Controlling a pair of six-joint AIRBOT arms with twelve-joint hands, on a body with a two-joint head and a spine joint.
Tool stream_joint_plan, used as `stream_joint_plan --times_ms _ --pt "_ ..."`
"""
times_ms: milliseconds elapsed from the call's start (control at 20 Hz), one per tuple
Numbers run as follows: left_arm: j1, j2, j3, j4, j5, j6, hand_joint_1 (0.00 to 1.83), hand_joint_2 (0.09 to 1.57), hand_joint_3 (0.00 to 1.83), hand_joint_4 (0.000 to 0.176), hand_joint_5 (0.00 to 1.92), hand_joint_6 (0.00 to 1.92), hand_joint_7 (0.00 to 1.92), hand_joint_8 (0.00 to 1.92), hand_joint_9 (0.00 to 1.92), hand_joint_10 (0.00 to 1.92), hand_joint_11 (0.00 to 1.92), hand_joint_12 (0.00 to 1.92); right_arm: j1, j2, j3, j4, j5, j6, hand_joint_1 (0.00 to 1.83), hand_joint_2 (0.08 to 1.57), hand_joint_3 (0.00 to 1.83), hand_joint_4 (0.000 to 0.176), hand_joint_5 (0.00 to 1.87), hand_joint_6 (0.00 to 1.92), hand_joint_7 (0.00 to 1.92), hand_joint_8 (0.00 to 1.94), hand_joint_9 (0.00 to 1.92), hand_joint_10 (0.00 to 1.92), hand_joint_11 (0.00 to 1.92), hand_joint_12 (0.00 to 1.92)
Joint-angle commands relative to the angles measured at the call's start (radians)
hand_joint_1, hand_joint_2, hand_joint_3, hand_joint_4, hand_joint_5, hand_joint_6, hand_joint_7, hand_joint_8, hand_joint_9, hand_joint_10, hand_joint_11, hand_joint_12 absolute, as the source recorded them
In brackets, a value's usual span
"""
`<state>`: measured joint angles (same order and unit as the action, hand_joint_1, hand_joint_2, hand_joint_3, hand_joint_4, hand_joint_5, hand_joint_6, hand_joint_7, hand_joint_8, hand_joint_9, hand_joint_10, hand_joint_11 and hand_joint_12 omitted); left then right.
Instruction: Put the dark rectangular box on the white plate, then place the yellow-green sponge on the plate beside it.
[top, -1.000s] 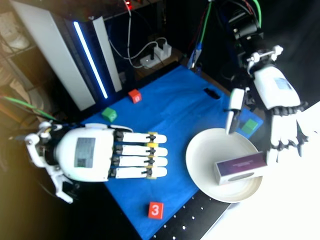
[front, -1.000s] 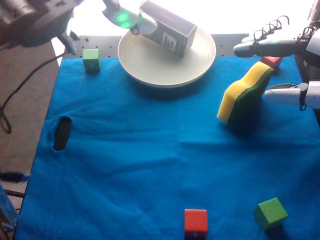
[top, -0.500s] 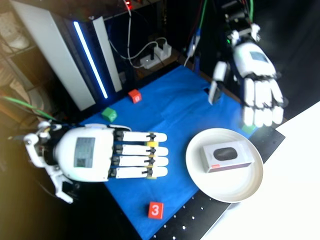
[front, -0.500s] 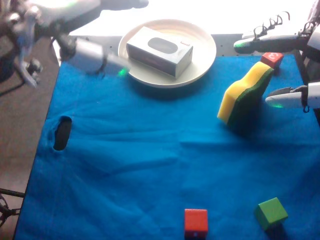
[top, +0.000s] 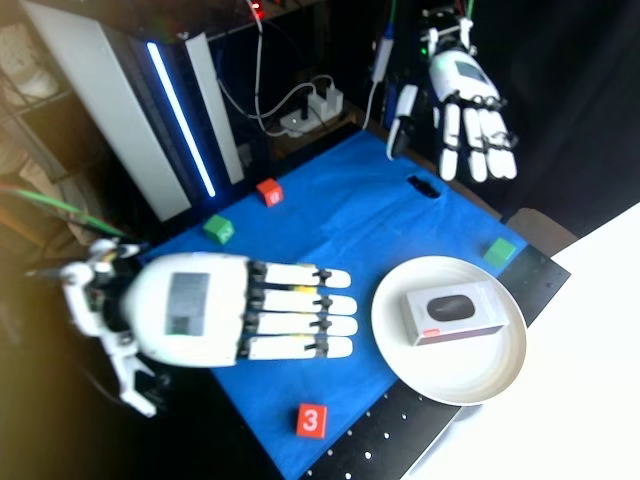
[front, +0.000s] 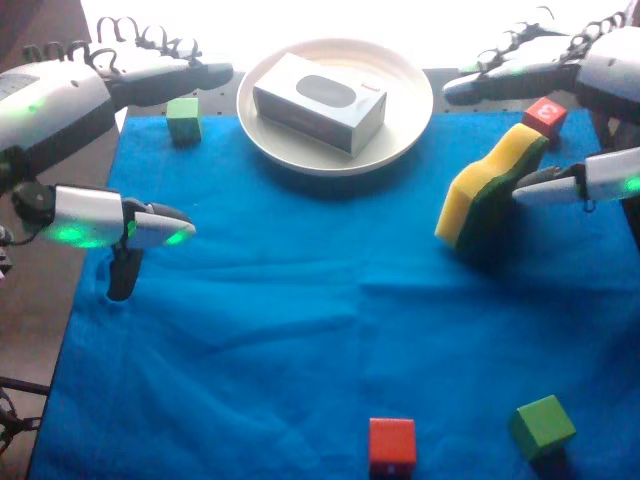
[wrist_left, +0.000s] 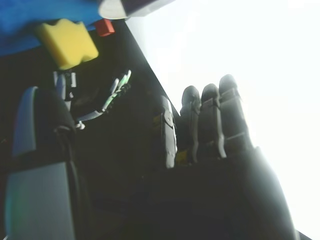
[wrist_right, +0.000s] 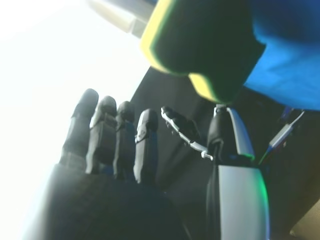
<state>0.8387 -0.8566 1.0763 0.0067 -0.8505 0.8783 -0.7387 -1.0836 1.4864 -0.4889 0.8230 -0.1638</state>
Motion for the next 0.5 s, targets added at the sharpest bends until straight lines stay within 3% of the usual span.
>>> stream_joint_plan --times_ms 0,50,200,250,350,400,450 --pt "0.003 0.008 -0.005 -0.03 -0.166 0.001 0.89 0.93 0.0 0.081 0.18 0.0 0.11 0.0 0.0 0.0 0.01 0.01 0.023 -0.004 0.012 0.032 0.072 0.018 0.96 1.0 0.0 0.036 0.4 0.0 0.32 0.0 0.28 0.0 0.0 0.63" --pt "0.017 0.012 -0.015 -0.036 -0.183 0.001 0.89 0.92 0.0 0.088 0.18 0.0 0.1 0.0 0.0 0.0 0.02 0.01 0.031 -0.015 0.026 -0.004 0.059 0.049 1.01 0.98 0.0 0.016 0.41 0.0 0.32 0.0 0.27 0.0 0.0 0.63" --pt "0.024 0.011 -0.022 -0.045 -0.197 0.001 0.87 0.91 0.0 0.097 0.16 0.0 0.1 0.0 0.01 0.0 0.0 0.0 0.048 -0.036 0.049 -0.061 0.021 0.075 1.05 0.98 0.0 0.049 0.42 0.0 0.32 0.0 0.25 0.0 0.0 0.55" --pt "0.026 0.009 -0.022 -0.052 -0.203 0.001 0.86 0.9 0.0 0.097 0.16 0.0 0.1 0.0 0.01 0.0 0.0 0.0 0.055 -0.041 0.052 -0.077 0.006 0.075 1.04 0.98 0.0 0.07 0.43 0.0 0.32 0.0 0.25 0.0 0.0 0.55" --pt "0.036 0.006 -0.022 -0.065 -0.216 0.001 0.87 0.9 0.0 0.083 0.15 0.0 0.1 0.0 0.02 0.01 0.0 0.0 0.075 -0.052 0.057 -0.116 -0.021 0.075 1.02 0.98 0.0 0.073 0.45 0.01 0.31 0.0 0.25 0.0 0.0 0.53" --pt "0.039 0.005 -0.022 -0.067 -0.217 0.001 0.86 0.91 0.0 0.073 0.14 0.0 0.11 0.0 0.02 0.01 0.0 0.0 0.078 -0.055 0.059 -0.128 -0.026 0.075 1.05 0.99 0.0 0.052 0.55 0.01 0.4 0.01 0.32 0.01 0.0 0.65" --pt "0.04 0.004 -0.022 -0.068 -0.217 0.001 0.86 0.92 0.0 0.075 0.14 0.0 0.11 0.0 0.01 0.0 0.0 0.0 0.079 -0.058 0.06 -0.136 -0.031 0.075 1.1 0.99 0.0 0.015 0.65 0.01 0.51 0.0 0.43 0.01 0.0 0.82"
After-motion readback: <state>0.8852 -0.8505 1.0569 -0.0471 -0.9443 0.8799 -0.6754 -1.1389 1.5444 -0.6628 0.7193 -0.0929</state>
